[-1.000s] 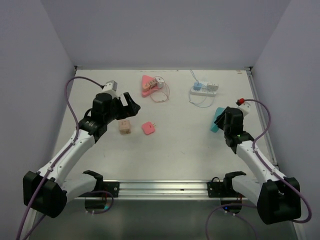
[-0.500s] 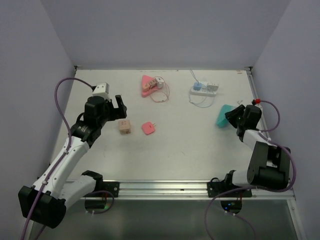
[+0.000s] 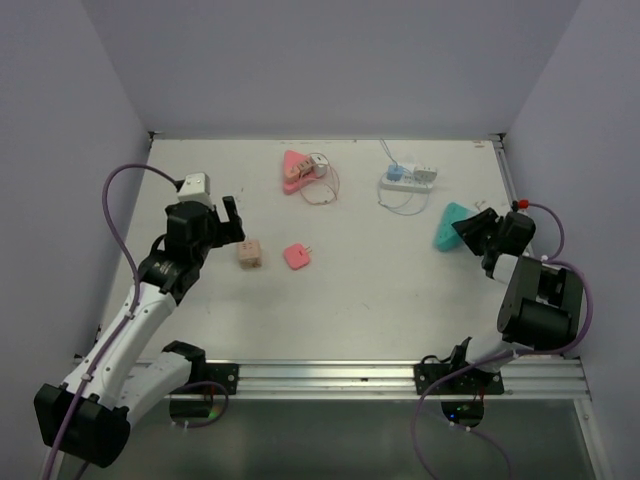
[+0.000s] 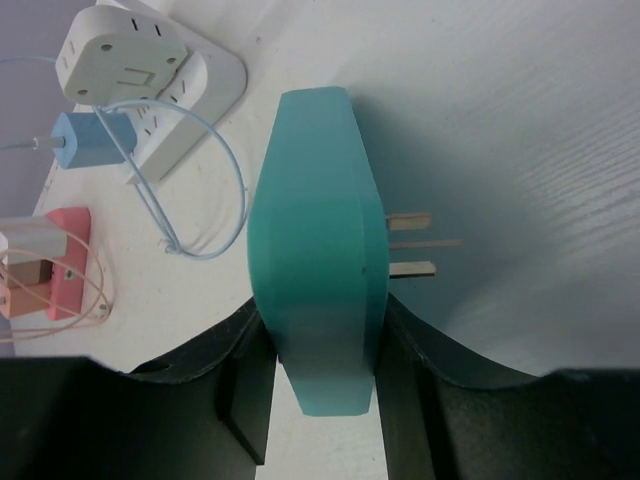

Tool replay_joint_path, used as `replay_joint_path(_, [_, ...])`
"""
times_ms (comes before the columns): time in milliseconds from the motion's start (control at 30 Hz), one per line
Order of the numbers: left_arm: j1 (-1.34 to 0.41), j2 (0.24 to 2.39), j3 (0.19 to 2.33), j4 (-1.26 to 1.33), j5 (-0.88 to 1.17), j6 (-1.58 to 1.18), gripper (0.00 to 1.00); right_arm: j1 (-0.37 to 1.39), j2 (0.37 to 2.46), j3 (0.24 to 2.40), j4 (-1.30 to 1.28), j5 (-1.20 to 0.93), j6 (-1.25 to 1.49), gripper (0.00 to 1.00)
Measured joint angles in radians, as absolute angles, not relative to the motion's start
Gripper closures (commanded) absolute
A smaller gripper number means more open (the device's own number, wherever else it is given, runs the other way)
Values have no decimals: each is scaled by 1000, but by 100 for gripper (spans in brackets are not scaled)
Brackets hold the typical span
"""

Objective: Pull the plug off the socket

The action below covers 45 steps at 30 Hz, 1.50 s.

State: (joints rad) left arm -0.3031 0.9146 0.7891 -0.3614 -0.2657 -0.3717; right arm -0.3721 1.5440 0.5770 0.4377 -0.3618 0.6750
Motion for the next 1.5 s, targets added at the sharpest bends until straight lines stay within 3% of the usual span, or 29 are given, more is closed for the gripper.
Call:
replay_joint_path(33, [-303,912,789,-361,-268,-372,0,-372,1544,577,426,-361,672,45])
replay_joint_path(200, [-303,904,787,-361,-276,-372,0,-374,1544,578,364,-345,653,26])
replay_joint_path(500, [-303,903,787,-361,-285,-372,0,-374,1444,583,214,-242,640,6])
replay_joint_path(867, [-303,903,787,-361,-284,-372,0,-355,1226,631,46,-139,654,4])
replay_joint_path(1100, [-303,904,787,-361,-285,-372,0,-187,1208,681,3,-88,628,5])
replay_joint_path(1500, [-303,932,787,-361,-284,-372,0,72,1464,947,68,-29,560,5])
